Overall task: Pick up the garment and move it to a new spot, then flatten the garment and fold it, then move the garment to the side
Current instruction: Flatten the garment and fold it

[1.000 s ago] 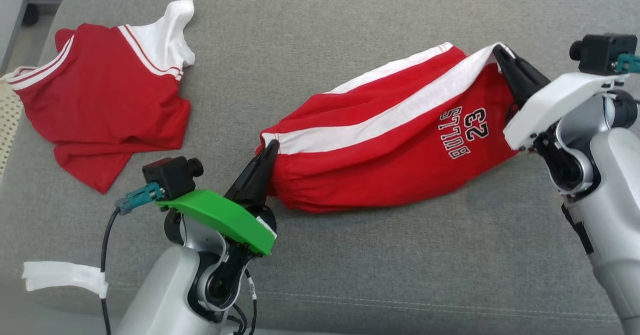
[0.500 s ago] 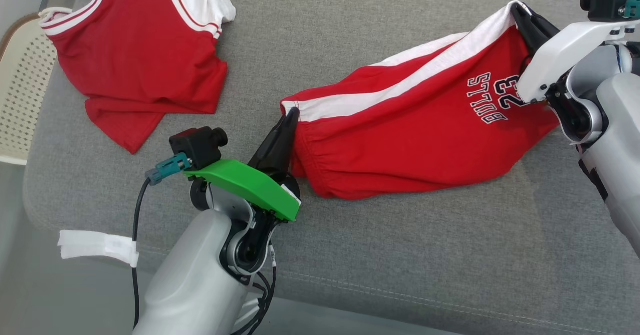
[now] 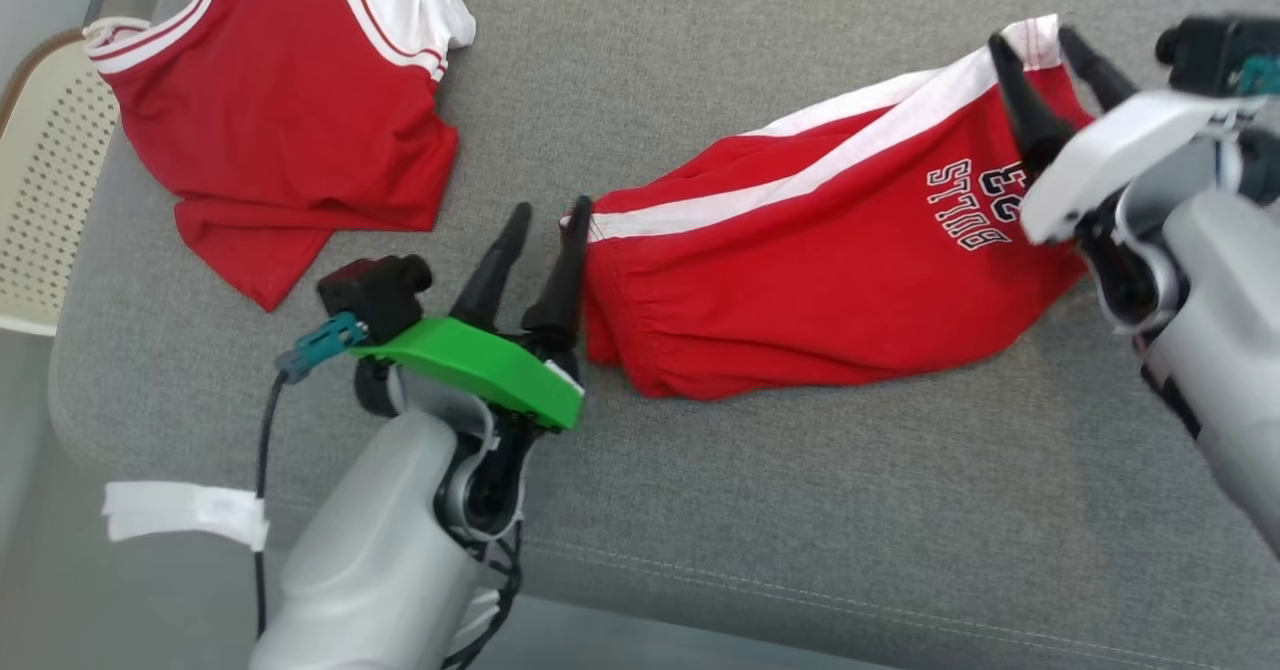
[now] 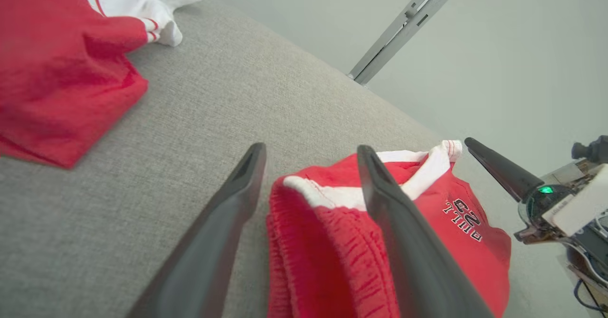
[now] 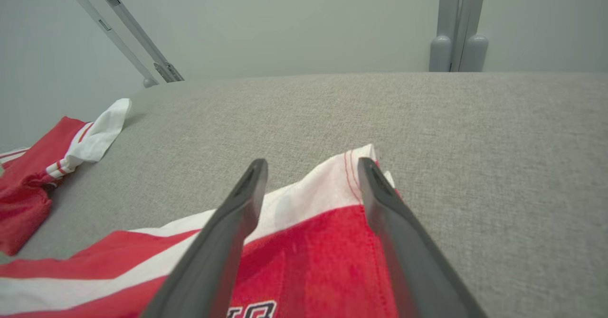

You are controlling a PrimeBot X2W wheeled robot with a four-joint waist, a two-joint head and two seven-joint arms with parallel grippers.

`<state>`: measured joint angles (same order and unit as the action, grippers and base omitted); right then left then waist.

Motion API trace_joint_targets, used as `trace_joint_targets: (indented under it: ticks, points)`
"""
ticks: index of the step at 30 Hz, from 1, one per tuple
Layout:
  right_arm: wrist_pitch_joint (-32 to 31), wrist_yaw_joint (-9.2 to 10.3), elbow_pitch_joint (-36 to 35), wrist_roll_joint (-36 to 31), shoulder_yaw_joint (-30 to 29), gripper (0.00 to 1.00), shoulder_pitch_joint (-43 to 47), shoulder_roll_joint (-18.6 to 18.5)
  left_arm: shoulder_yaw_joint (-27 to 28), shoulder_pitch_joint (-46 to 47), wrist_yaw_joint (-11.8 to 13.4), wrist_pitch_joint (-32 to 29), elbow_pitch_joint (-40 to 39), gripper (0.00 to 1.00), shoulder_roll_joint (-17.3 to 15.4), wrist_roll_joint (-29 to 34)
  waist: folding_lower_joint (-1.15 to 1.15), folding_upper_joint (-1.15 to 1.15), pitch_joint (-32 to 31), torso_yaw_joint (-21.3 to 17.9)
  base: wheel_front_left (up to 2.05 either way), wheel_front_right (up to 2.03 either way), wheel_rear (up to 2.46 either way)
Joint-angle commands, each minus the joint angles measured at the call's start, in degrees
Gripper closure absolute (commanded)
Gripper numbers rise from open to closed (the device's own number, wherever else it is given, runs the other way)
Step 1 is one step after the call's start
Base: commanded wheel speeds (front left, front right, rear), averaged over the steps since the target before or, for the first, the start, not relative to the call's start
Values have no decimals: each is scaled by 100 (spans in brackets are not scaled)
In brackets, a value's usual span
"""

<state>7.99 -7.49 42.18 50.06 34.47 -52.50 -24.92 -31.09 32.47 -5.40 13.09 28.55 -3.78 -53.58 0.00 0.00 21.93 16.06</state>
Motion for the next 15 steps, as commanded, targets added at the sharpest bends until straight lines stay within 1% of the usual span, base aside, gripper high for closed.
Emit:
trace_joint_targets:
  ticks: [1, 5, 8, 11, 15]
  points:
    - [174, 0, -59, 51, 58, 0, 183, -37, 74, -93, 77, 75, -15, 0, -121, 106, 0, 0, -160, -134, 0, 0, 0]
    - [594, 0, -217, -105, 46, 0, 546, -40, 279, -286, 436, 194, -273, 0, -428, 598, 0, 0, -355, -332, 0, 0, 0]
    - [697, 0, -358, -422, -184, 0, 838, 49, 492, -520, 733, 213, -618, 0, -645, 1004, 0, 0, -489, -503, 0, 0, 0]
    - [712, 0, -799, -996, -793, 0, 1216, 204, 773, -814, 998, 209, -1066, 0, -820, 1454, 0, 0, -603, -668, 0, 0, 0]
    - [713, 0, -1404, -1755, -1514, 0, 2013, 549, 1071, -1236, 1220, 210, -1516, 0, -978, 1981, 0, 0, -810, -834, 0, 0, 0]
